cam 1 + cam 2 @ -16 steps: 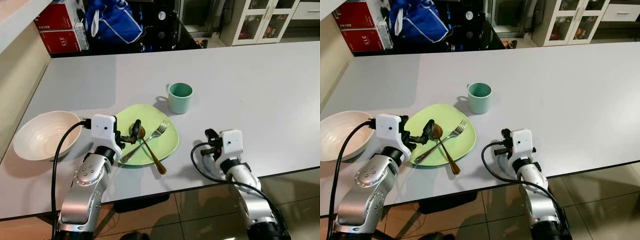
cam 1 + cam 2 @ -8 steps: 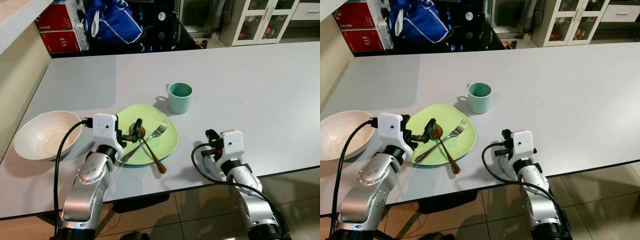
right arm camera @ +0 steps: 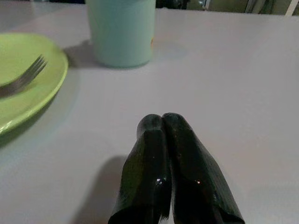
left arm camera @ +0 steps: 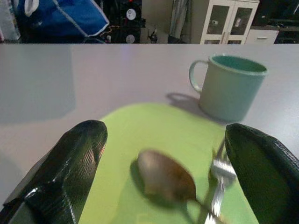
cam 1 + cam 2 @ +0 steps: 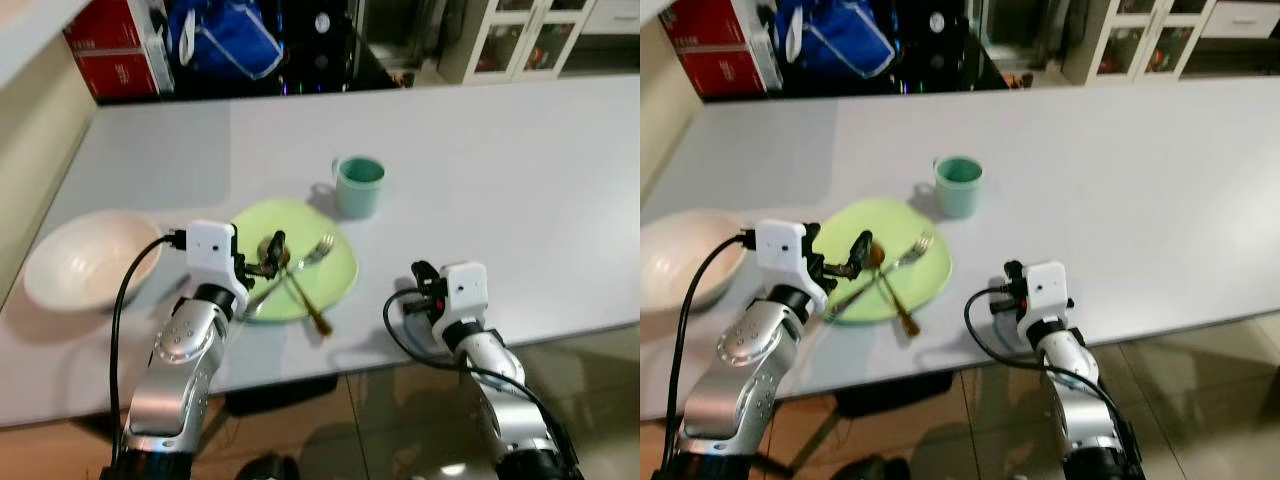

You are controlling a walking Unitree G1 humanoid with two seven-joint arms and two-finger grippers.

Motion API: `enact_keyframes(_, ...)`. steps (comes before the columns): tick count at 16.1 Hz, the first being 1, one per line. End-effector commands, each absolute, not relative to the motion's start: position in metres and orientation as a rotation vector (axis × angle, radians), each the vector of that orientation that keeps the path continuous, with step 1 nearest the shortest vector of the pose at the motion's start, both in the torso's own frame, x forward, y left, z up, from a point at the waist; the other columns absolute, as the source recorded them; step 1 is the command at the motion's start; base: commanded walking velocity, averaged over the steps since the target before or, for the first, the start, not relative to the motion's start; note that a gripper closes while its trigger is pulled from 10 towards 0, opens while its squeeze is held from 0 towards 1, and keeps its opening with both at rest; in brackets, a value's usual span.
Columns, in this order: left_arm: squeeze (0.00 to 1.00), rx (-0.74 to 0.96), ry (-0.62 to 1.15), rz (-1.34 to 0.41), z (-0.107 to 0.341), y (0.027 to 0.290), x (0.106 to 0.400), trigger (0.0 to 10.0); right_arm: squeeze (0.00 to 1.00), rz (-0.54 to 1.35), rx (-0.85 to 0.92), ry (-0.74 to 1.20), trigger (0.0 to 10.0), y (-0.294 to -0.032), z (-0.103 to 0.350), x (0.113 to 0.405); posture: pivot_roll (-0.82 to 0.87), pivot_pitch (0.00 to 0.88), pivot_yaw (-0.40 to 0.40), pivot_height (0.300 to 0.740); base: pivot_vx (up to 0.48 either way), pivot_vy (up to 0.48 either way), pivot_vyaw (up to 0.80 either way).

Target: Setting the table

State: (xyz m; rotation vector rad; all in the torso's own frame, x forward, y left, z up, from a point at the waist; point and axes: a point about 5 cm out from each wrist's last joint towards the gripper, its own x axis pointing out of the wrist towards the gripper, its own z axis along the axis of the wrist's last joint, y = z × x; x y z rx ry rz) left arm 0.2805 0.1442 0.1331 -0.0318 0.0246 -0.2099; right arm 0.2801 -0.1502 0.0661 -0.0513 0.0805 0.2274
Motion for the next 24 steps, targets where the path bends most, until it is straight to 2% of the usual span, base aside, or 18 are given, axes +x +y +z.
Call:
enact_keyframes(1,0.0,-0.028,0.025,-0.199,0.1331,0.146,0.2821,10.0,0.0,0.233,-0.049,0.085,10.0,-0.1493,0.0657,0.279,0.04,0.0,0.032,0.74,0.0,0.0,0.0)
enact_keyframes(9,0.0,-0.019,0.03,-0.215,0.1324,0.1409,0.2858,10.0,0.0,0.228,-0.051,0.084,10.0,-0.1494,0.0663,0.2766,0.03,0.0,0.036,0.74,0.0,0.0,0.0)
enact_keyframes(24,0.0,-0.028,0.04,-0.224,0.1308,0.1375,0.286,10.0,0.0,0.226,-0.046,0.085,10.0,-0.1485,0.0671,0.2744,0.02,0.0,0.039,0.74,0.0,0.47,0.0)
